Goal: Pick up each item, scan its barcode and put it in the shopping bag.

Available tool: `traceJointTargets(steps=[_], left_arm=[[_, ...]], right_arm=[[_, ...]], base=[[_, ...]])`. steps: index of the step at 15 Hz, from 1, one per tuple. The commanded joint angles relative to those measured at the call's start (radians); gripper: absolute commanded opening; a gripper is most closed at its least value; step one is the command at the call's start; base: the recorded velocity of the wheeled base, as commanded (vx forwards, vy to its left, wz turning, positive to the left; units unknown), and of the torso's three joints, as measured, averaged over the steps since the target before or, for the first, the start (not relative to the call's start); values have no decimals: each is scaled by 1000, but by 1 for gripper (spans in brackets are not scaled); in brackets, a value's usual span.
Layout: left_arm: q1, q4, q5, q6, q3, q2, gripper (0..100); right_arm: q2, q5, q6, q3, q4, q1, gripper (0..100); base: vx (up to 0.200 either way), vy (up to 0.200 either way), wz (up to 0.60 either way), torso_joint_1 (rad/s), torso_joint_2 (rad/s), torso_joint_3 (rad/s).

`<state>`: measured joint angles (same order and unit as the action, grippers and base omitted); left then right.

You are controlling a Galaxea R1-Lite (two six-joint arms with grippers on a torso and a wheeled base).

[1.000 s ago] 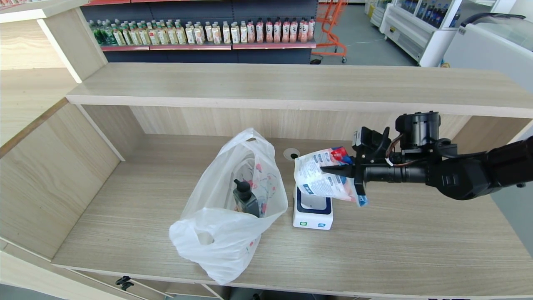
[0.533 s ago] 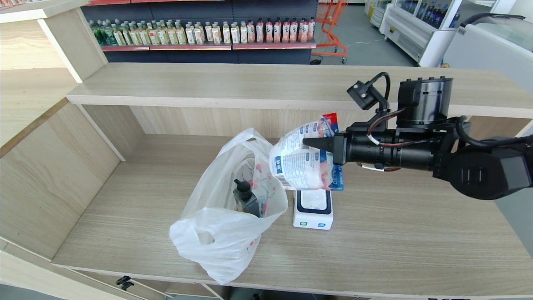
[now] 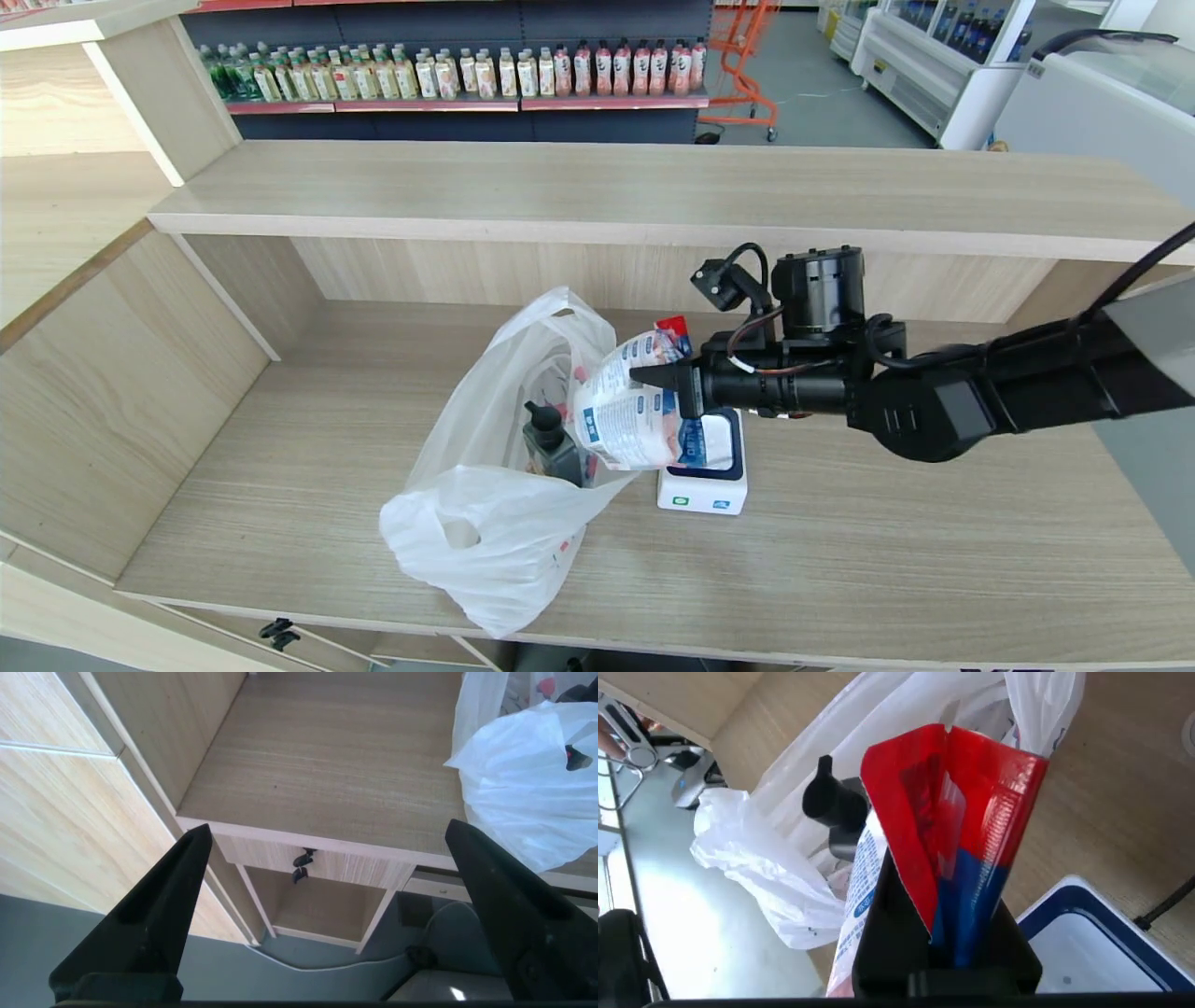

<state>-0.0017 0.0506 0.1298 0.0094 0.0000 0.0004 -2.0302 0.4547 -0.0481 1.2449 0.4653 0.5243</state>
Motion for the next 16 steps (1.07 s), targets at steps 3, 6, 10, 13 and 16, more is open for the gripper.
traceJointTargets(steps=[3,6,10,13,16], left_arm=[[0,0,1,0,0,1,100],[0,0,1,0,0,0,100],[0,0,1,0,0,0,100],[0,0,1,0,0,0,100],[0,0,1,0,0,0,100]], right_arm=[[-134,1,13,119,47,14,0],[-188,-1,62,154,52,14,0],[-242,-1,70,196,88,13,0],[-257,-2,59,226,122,16,100],[-205,-2,-4,219,122,14,100]], base=[[0,0,0,0,0,0],[0,0,0,0,0,0],[0,0,0,0,0,0],[0,0,0,0,0,0],[0,0,0,0,0,0]])
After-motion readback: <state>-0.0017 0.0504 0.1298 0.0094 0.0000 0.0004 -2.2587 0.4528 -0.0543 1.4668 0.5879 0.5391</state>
